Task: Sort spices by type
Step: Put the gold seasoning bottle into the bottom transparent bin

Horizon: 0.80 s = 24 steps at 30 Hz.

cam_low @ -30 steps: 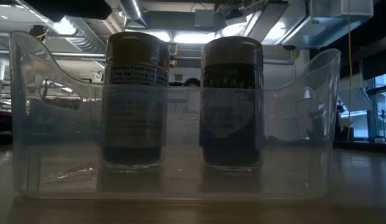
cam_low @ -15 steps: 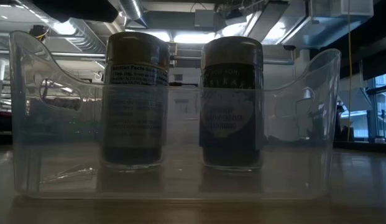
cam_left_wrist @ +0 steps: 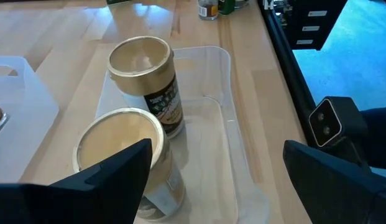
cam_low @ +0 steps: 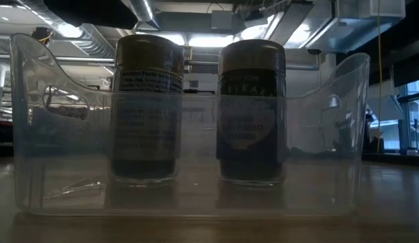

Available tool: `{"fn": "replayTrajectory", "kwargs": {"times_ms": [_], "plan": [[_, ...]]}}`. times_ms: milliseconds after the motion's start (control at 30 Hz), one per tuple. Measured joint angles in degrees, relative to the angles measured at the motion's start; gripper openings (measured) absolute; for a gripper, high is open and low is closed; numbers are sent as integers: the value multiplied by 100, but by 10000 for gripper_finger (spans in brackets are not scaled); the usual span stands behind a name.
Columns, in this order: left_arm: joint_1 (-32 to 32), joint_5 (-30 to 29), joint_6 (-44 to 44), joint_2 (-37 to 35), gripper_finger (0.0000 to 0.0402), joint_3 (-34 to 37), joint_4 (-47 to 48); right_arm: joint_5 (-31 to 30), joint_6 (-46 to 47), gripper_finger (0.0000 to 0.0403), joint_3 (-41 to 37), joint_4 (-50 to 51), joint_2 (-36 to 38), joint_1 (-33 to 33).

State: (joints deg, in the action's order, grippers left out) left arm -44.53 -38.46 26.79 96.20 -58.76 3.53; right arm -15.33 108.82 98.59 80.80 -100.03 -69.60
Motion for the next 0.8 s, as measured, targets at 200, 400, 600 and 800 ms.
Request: {"fn": "replayTrajectory", "kwargs": {"times_ms": [200,400,600,800], "plan": [[13,-89,2,0,345,0,0,1089,487,225,-30,966,-33,-55],[23,-122,0,0,345,0,0,1779,215,225,-555,745,-39,-32],[89,-136,-26,2,345,0,3,1944,-309,225,-825,307,-42,59],[115,-142,-117,2,345,0,7,1932,-893,225,-831,-30,-42,231]]}}
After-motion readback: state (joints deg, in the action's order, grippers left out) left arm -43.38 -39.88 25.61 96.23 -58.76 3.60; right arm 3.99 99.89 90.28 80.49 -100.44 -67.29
